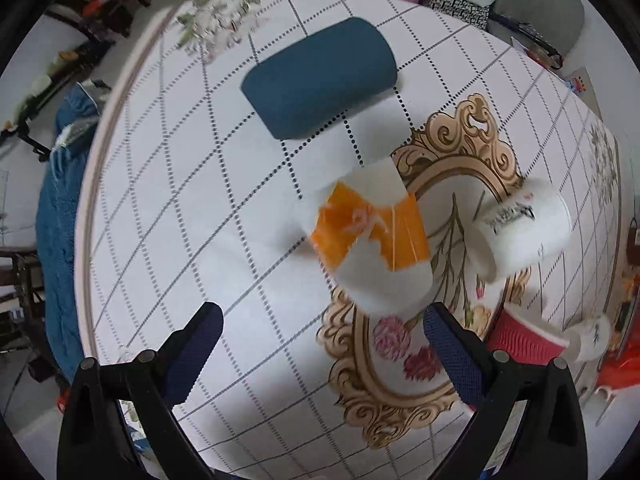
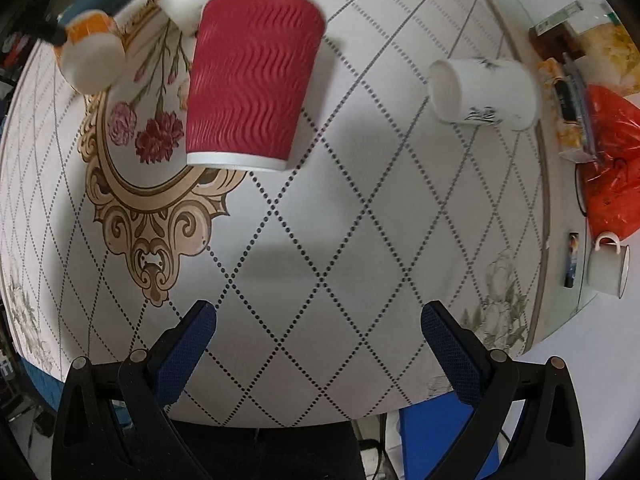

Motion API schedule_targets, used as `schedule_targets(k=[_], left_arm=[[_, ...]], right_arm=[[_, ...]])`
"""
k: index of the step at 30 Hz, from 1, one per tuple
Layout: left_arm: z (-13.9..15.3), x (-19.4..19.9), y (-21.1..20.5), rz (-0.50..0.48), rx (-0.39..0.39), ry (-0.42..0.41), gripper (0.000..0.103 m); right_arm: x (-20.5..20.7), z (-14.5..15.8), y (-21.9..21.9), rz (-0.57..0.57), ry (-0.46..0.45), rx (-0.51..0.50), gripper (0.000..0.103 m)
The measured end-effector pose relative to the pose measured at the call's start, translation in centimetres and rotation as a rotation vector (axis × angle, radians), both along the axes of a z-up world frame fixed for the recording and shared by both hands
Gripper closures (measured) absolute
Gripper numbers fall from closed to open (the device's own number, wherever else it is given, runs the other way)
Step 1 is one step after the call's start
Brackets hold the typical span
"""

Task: Flip cup upside down
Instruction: 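Reach the left tool to the white-and-orange cup and close on it, then lift the white-and-orange cup with the left tool toward the right tool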

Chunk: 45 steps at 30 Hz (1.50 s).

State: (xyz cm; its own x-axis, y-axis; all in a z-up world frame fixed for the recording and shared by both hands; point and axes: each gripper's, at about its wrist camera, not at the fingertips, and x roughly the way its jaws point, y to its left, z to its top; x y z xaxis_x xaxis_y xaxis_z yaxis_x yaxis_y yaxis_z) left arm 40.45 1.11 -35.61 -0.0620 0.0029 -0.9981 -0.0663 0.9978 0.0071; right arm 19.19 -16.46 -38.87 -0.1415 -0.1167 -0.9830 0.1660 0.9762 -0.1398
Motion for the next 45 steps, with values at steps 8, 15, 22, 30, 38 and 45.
schedule_targets(k=[8, 15, 22, 30, 38, 45], left_arm=[[-3.0, 2.6, -0.7, 0.006, -0.063, 0.063, 0.001], [-4.7, 3.8, -1.6, -0.029, -0.067, 0.077, 0.003], [-6.0, 4.5, -1.9, -0.074, -0.037, 0.087, 0.021], [-7.0, 4.1, -0.7, -0.083, -0.044, 0.097, 0.021], [-7.4, 4.1, -2.0, -0.145, -0.010, 0.072, 0.024], [-5.8, 3.2, -3.7, -0.237, 0.047, 0.001, 0.026]], right_arm=[[1.5, -2.0, 0.8, -0.026, 0.048, 0.002, 0.000], [2.2, -2.7, 0.7, -0.052, 0.071, -0.012, 0.000], [3.0, -2.6, -0.7, -0.070, 0.078, -0.021, 0.000], [3.1, -2.6, -1.5, -0.079, 0.073, -0.023, 0.000], [3.0, -2.2, -1.1, -0.084, 0.072, -0.026, 0.000], [3.0, -1.9, -1.7, -0.099, 0.072, -0.018, 0.000]])
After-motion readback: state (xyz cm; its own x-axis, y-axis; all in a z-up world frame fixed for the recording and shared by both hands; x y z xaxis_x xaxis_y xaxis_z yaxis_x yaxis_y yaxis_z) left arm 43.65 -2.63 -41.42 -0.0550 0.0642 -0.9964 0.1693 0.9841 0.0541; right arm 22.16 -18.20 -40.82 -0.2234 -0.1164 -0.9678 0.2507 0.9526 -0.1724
